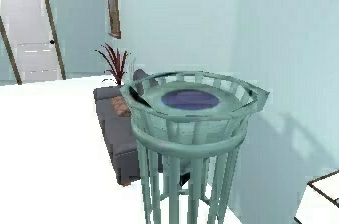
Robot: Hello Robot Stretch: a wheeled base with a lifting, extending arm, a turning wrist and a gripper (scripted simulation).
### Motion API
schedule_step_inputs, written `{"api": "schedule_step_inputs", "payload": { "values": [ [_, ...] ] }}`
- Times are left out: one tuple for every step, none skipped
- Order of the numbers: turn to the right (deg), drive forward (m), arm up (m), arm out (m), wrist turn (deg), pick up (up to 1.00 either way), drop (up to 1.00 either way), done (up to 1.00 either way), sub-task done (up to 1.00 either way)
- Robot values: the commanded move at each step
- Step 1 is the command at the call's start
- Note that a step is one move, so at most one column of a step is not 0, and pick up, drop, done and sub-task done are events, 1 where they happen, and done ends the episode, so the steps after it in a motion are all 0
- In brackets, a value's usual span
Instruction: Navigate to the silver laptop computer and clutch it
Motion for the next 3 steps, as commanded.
{"api": "schedule_step_inputs", "payload": {
  "values": [
    [0.0,0.00,0.00,0.00,0.0,1.00,0.00,0.00,0.00],
    [0.0,0.00,0.10,0.00,0.0,0.00,0.00,0.00,0.00],
    [0.0,0.00,0.00,0.00,0.0,0.00,0.00,1.00,0.00]
  ]
}}
